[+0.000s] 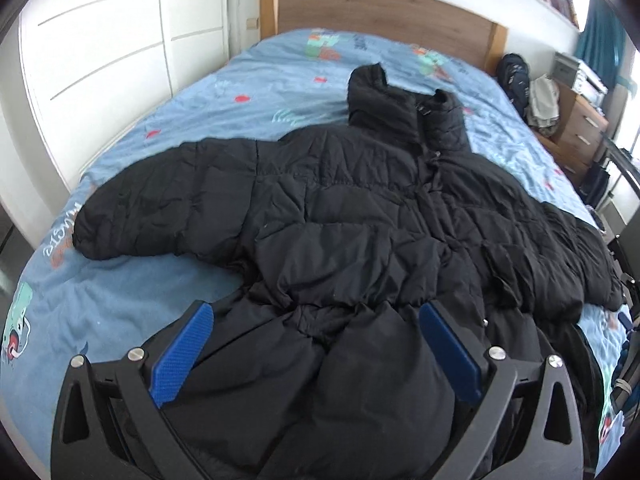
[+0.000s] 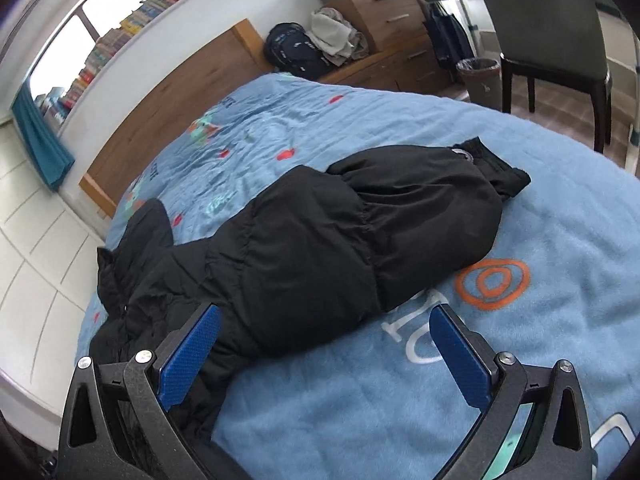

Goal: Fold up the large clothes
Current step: 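Reach the right gripper to a sleeve cuff and close on it, then carry the held sleeve across the jacket body with the right gripper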

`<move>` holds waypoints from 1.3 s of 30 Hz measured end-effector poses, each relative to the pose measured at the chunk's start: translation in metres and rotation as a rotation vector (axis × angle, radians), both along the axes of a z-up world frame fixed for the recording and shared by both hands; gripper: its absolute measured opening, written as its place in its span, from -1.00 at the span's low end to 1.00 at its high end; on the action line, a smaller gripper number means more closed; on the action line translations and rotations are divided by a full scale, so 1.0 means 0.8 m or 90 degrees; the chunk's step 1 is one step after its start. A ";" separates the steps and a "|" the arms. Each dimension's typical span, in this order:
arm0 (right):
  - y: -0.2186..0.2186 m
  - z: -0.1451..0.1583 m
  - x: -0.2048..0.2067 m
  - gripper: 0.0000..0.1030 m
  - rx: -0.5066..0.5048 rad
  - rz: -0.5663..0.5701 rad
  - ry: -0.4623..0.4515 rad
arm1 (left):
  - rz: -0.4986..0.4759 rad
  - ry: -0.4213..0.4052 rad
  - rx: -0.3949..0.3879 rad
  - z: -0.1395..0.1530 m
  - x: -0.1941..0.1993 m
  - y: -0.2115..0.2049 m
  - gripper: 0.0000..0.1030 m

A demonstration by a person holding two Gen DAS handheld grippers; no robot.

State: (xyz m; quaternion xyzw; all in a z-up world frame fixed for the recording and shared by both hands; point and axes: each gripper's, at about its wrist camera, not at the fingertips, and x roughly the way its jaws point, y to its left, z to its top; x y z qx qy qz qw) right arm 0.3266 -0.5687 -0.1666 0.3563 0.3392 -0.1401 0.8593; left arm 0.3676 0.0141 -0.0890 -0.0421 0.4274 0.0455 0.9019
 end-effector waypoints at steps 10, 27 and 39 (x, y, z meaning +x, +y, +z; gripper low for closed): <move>-0.104 -0.063 0.027 0.67 0.213 -0.130 -0.020 | -0.006 0.086 0.010 -0.026 0.045 -0.040 1.00; -0.084 0.033 0.090 -0.58 0.146 -0.059 -0.033 | -0.023 0.115 -0.020 0.002 0.071 -0.041 1.00; 0.114 0.145 0.173 -0.67 -0.025 0.191 -0.040 | 0.014 0.114 -0.034 0.029 0.055 0.050 1.00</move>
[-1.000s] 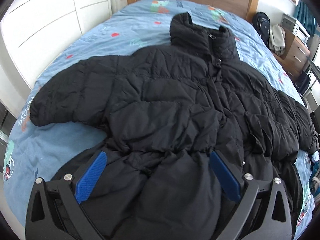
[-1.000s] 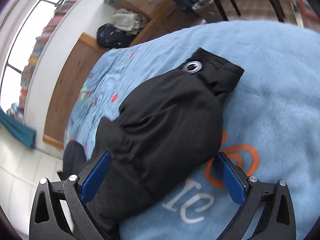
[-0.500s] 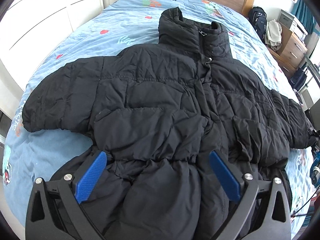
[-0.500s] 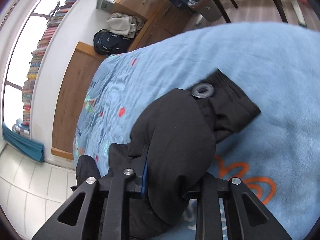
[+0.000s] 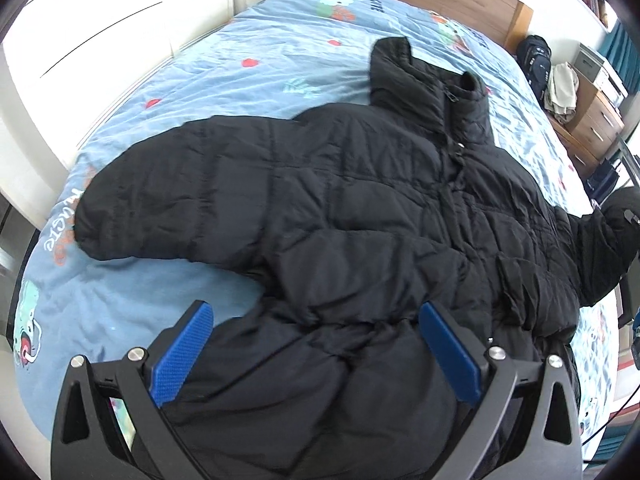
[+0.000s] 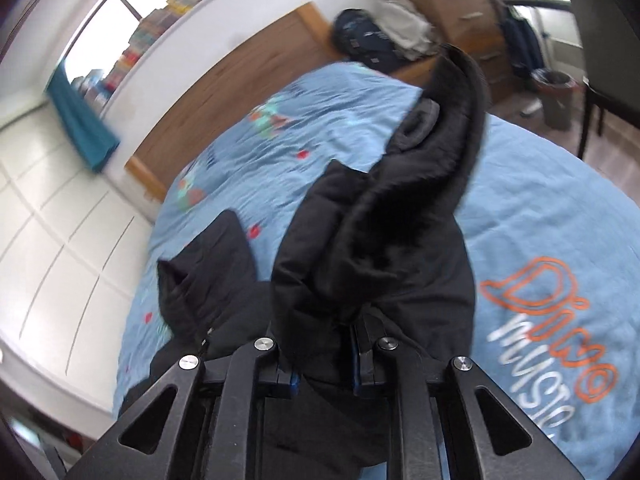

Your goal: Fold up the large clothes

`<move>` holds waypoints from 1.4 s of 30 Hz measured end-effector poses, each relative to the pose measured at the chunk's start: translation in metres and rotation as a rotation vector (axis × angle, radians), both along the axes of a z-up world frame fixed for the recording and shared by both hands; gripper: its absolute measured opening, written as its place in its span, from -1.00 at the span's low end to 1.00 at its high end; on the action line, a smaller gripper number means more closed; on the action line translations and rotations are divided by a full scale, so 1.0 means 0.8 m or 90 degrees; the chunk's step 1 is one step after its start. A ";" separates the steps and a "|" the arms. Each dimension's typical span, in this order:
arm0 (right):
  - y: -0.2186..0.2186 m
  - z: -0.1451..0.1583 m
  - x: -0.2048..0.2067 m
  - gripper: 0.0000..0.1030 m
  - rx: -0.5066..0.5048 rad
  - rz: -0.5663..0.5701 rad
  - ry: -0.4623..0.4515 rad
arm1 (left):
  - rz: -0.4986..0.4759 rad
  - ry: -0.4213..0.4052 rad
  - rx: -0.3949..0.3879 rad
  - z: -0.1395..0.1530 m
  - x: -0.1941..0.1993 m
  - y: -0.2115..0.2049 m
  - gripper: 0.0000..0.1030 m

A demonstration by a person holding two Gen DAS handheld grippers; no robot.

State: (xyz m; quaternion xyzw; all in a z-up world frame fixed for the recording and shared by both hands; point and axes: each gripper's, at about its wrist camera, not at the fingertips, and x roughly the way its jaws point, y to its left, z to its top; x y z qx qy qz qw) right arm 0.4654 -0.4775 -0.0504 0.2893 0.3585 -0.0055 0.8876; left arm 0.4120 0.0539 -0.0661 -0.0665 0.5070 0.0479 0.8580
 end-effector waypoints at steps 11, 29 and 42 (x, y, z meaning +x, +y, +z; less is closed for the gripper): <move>0.190 -0.011 -0.022 -0.69 -0.060 0.251 0.037 | 0.037 -0.002 -0.002 0.008 -0.026 0.060 1.00; 0.262 -0.092 -0.110 0.02 -0.115 0.450 0.166 | 0.025 0.008 -0.008 0.002 -0.039 0.033 1.00; 0.165 -0.021 -0.084 0.02 -0.168 0.328 0.117 | -0.053 -0.013 -0.020 -0.004 0.007 -0.085 1.00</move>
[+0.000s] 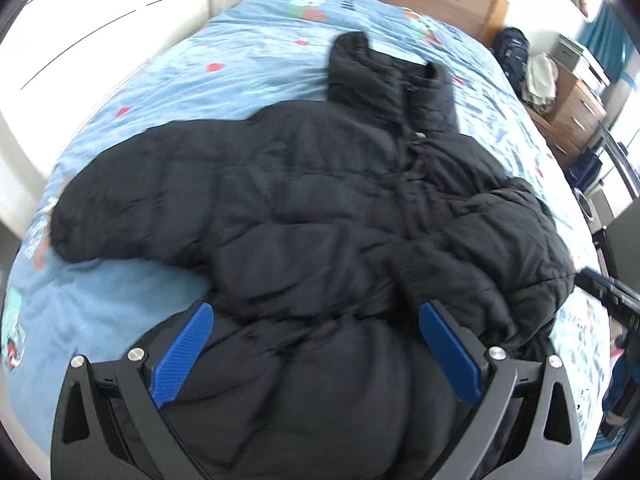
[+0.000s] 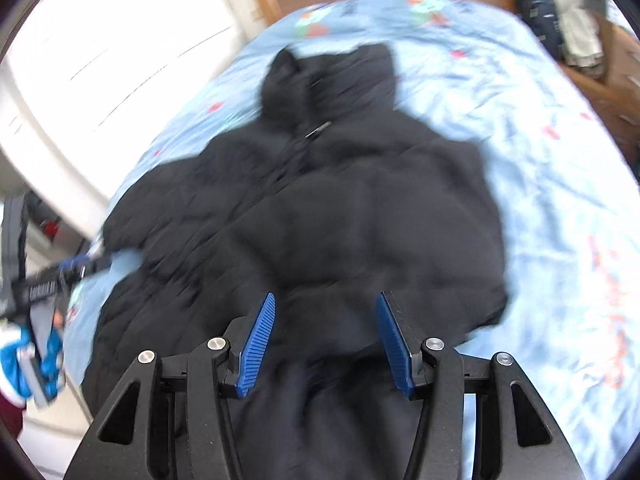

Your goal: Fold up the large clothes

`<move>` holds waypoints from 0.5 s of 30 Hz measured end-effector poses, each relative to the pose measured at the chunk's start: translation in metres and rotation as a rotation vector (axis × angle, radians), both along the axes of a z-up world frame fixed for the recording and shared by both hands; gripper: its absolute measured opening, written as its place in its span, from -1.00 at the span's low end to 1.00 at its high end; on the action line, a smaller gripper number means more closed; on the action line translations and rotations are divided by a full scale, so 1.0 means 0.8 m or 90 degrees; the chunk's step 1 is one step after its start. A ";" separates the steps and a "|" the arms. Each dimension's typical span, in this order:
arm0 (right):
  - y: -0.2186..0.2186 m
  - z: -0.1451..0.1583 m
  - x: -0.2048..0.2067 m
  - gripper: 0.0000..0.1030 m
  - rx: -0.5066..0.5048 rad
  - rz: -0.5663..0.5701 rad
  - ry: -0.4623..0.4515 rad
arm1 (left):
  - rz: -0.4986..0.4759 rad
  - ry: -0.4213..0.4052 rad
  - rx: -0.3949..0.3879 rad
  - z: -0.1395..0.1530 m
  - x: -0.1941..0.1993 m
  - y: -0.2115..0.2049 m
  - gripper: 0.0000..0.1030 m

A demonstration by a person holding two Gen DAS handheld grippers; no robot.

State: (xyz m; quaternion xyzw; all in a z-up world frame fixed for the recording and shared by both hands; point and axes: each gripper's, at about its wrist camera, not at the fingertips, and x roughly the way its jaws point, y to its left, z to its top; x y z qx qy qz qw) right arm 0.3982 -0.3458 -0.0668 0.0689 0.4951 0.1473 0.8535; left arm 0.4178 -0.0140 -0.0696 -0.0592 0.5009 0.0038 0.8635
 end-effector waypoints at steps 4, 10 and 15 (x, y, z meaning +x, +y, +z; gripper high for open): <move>-0.024 -0.010 0.026 0.02 -0.017 -0.032 -0.002 | -0.041 -0.007 -0.005 -0.012 0.035 -0.065 1.00; -0.020 -0.067 0.041 0.03 -0.036 -0.009 0.039 | -0.093 0.004 0.004 -0.056 0.074 -0.145 1.00; -0.021 -0.112 0.039 0.03 -0.024 -0.002 0.072 | -0.085 0.082 -0.006 -0.139 0.081 -0.151 1.00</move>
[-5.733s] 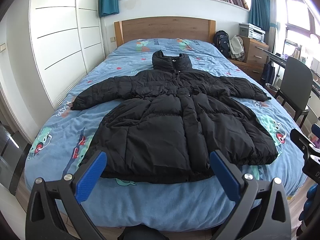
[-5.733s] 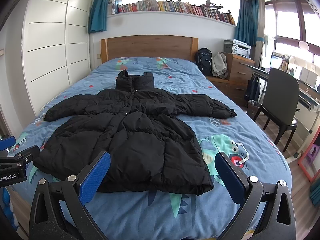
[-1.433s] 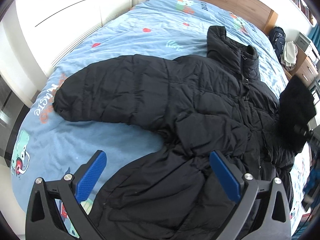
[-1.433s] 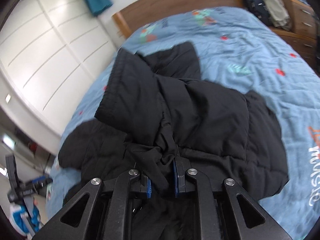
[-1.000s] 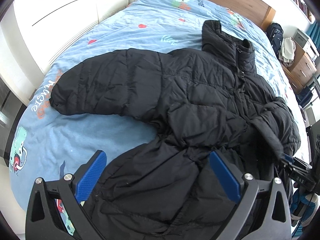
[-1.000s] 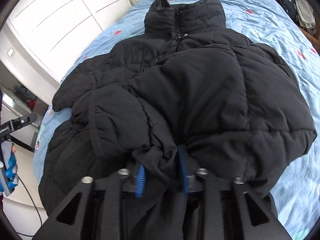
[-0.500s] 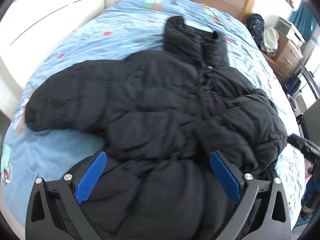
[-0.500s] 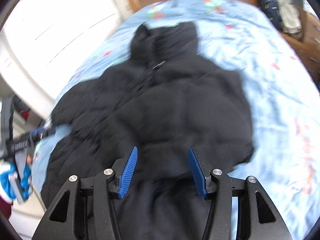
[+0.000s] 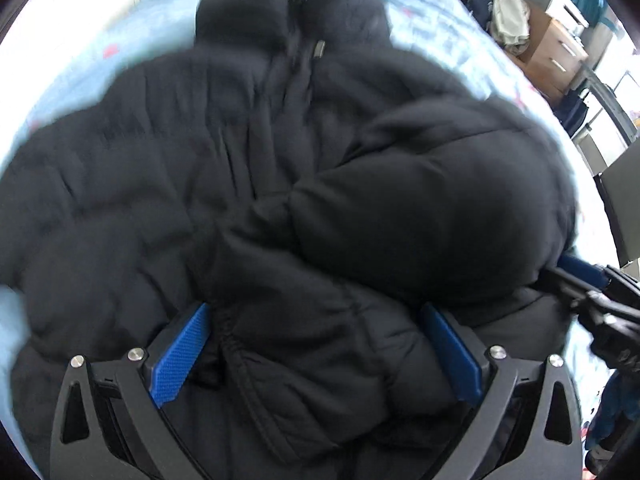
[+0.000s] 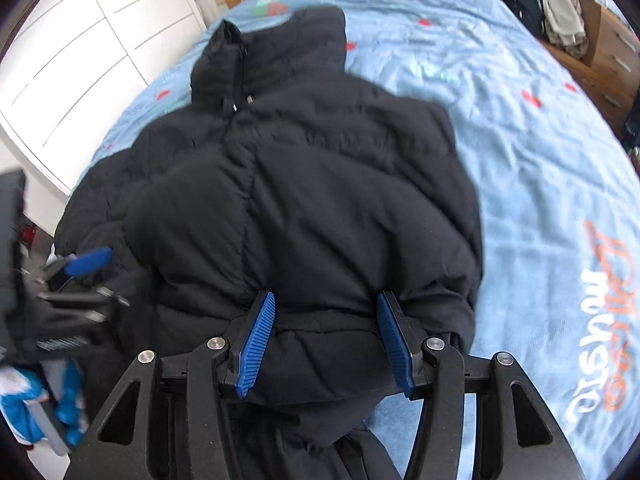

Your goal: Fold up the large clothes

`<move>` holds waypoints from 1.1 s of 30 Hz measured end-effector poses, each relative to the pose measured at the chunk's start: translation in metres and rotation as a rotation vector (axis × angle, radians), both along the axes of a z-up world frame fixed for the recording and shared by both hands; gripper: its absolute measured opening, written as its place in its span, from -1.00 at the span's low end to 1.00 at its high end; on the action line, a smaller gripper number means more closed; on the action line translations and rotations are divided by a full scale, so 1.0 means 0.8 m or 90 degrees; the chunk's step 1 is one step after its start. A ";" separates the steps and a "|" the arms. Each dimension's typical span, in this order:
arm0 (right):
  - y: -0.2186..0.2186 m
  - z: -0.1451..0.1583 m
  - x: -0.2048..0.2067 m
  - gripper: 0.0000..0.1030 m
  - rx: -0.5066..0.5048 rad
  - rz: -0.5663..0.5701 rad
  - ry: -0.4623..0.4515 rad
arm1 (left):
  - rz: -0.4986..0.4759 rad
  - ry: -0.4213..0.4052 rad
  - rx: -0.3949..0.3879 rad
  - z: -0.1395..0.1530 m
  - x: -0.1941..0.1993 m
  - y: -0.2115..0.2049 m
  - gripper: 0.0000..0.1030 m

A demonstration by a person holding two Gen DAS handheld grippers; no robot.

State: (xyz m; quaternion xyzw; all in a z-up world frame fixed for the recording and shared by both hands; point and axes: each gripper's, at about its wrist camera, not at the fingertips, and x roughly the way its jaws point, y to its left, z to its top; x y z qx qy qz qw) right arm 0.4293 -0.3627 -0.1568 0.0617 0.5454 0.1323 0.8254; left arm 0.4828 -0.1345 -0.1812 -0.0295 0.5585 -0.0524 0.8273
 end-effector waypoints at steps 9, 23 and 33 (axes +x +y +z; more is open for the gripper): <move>-0.001 0.022 0.008 0.03 0.009 0.020 0.012 | 0.003 -0.024 -0.007 0.047 -0.002 0.005 1.00; 0.014 -0.006 0.079 0.10 0.012 -0.074 0.030 | -0.012 0.018 0.020 0.007 0.044 0.001 1.00; 0.017 0.065 0.036 0.10 -0.006 -0.129 0.022 | -0.028 -0.018 0.003 0.087 0.004 0.046 1.00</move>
